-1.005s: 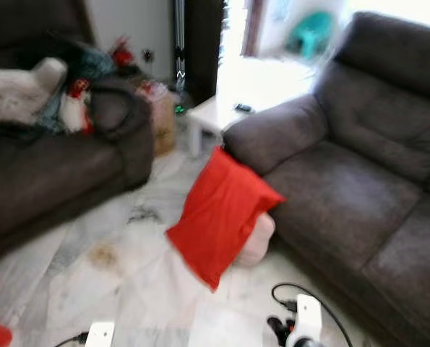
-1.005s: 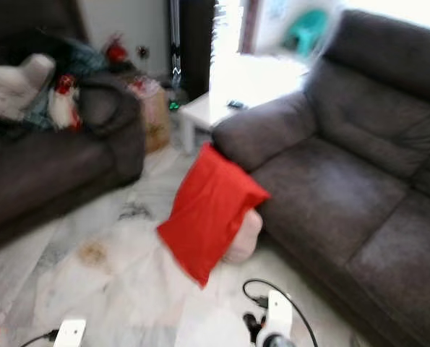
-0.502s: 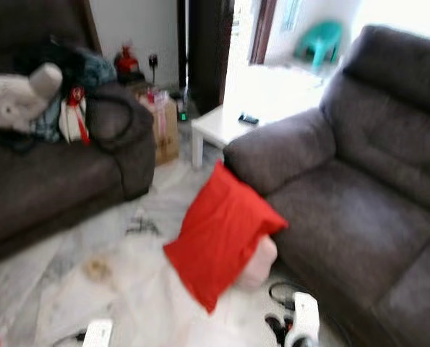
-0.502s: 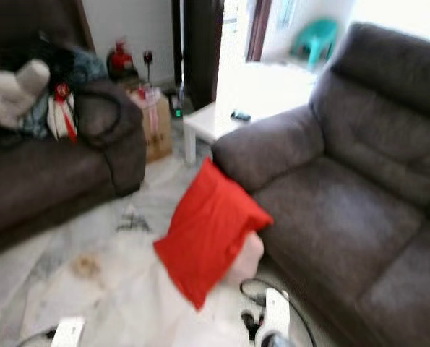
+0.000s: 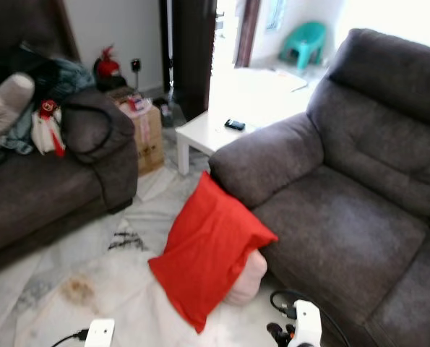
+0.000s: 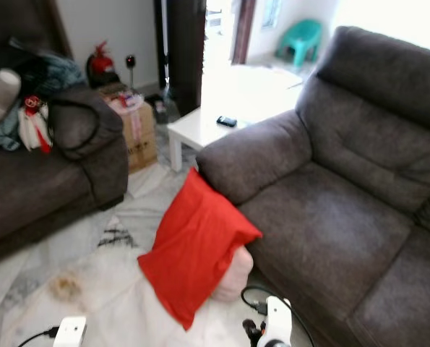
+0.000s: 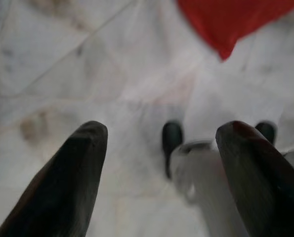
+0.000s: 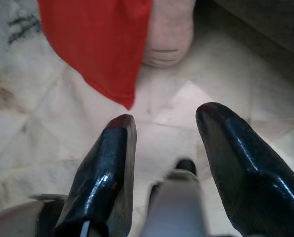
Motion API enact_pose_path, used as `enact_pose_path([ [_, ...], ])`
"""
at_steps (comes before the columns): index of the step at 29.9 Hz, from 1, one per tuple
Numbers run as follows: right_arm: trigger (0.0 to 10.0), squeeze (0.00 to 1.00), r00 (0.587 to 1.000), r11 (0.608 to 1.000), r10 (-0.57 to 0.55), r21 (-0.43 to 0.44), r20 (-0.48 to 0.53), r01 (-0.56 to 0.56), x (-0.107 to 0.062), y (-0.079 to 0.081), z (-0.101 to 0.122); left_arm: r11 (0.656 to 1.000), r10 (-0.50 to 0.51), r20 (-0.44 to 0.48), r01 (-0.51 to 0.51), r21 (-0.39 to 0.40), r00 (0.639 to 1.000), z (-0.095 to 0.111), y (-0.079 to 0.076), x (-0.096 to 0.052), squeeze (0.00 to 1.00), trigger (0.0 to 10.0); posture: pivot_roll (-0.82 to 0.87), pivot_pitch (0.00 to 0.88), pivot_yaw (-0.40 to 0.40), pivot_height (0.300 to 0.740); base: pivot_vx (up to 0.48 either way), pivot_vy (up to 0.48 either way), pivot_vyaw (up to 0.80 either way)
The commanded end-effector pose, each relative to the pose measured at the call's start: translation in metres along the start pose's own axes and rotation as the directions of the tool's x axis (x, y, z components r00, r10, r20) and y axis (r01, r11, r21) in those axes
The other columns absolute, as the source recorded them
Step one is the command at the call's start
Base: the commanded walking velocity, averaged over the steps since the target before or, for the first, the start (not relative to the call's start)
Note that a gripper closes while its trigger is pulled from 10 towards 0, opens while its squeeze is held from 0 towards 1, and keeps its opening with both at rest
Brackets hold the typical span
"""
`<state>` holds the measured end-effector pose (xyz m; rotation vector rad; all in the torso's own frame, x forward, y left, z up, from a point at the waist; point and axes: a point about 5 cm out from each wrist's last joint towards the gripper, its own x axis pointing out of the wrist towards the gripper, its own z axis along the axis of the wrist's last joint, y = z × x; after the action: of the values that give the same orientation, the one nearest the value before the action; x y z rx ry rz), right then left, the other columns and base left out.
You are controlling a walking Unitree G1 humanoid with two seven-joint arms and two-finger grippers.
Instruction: Move the pillow to the sofa from floor
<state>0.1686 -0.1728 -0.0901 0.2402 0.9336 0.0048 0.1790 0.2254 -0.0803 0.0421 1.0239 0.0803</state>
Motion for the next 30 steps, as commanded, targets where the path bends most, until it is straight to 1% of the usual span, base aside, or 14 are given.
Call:
enact_pose_path([
  [1, 10.0, 0.0, 1.0, 1.0, -0.004, 0.003, 0.012, 0.004, 0.0005, -0.0006, 0.0038, 1.0, -0.006, -0.029, 0.006, -0.004, 1.0, -0.011, -0.0021, -0.001, 0.0, 10.0, 0.0, 0.0, -0.05, 0.74, 0.277, 0.0, 0.71],
  [2, 10.0, 0.0, 1.0, 0.999, -0.011, 0.038, 0.013, 0.01, 0.0004, -0.0006, 0.0026, 1.0, -0.005, -0.029, 0.005, -0.005, 1.0, -0.0111, -0.0021, -0.001, 0.0, 10.0, 0.0, 0.0, -0.05, 0.74, 0.274, 0.0, 0.0],
  [7, 10.0, 0.0, 1.0, 0.999, -0.008, 0.037, 0.017, 0.008, 0.0003, -0.0006, 0.0028, 1.0, -0.006, -0.03, 0.005, -0.006, 1.0, -0.0111, -0.0022, -0.001, 0.0, 10.0, 0.0, 0.0, -0.051, 0.74, 0.277, 0.0, 0.0],
  [10, 10.0, 0.0, 1.0, 0.999, -0.014, 0.051, 0.021, 0.013, 0.0001, -0.0016, 0.0029, 1.0, -0.006, -0.03, 0.006, -0.007, 1.0, -0.0111, -0.0024, -0.001, 0.0, 10.0, 0.0, 0.0, -0.051, 0.74, 0.28, 0.0, 0.0],
  [30, 10.0, 0.0, 0.999, 0.999, -0.028, 0.044, 0.022, 0.027, 0.0001, -0.0029, 0.0037, 1.0, -0.006, -0.03, 0.006, -0.015, 1.0, -0.0114, -0.0025, -0.001, 0.0, 10.0, 0.0, 0.0, -0.051, 0.74, 0.277, 0.0, 0.0],
])
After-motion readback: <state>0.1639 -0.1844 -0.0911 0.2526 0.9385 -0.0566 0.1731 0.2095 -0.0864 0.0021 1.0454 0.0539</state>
